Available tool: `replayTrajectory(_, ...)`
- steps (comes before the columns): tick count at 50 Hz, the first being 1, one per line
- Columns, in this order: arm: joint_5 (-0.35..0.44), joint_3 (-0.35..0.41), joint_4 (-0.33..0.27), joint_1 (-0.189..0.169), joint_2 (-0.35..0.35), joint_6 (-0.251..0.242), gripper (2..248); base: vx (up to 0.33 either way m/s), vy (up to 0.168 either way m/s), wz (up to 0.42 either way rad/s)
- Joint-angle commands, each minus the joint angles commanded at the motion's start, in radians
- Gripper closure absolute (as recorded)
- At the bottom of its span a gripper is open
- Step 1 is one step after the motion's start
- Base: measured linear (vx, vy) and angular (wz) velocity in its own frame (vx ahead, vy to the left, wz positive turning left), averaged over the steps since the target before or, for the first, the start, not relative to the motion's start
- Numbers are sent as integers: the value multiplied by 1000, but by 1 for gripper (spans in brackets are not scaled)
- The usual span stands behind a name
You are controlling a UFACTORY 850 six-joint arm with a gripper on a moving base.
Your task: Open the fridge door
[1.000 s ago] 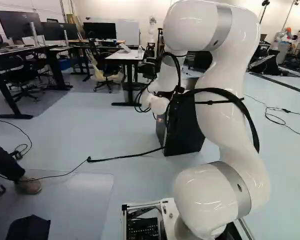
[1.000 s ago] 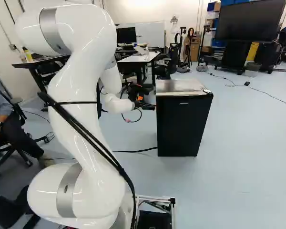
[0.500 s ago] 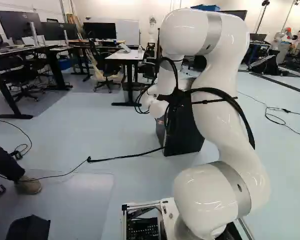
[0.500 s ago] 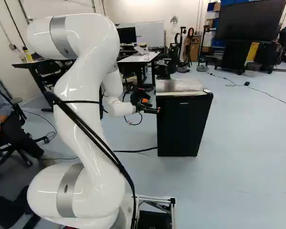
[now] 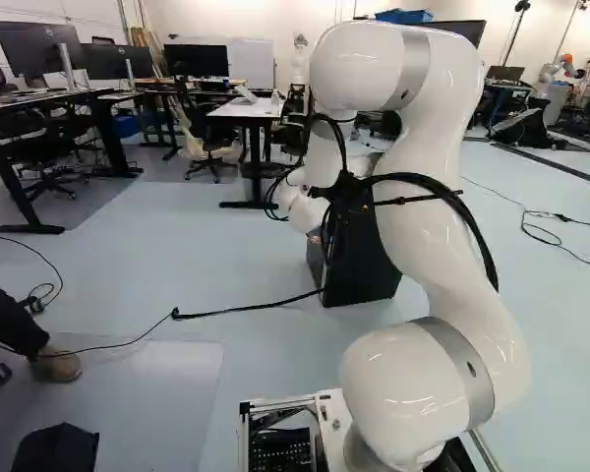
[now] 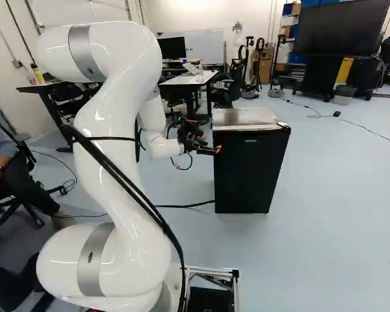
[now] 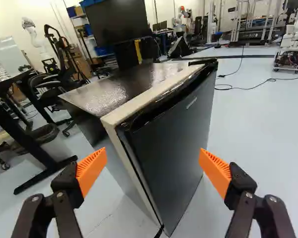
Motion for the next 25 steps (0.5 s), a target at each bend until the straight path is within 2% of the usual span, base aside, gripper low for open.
replayTrajectory(25, 9, -54, 19, 14, -35, 0, 3, 0, 0, 0)
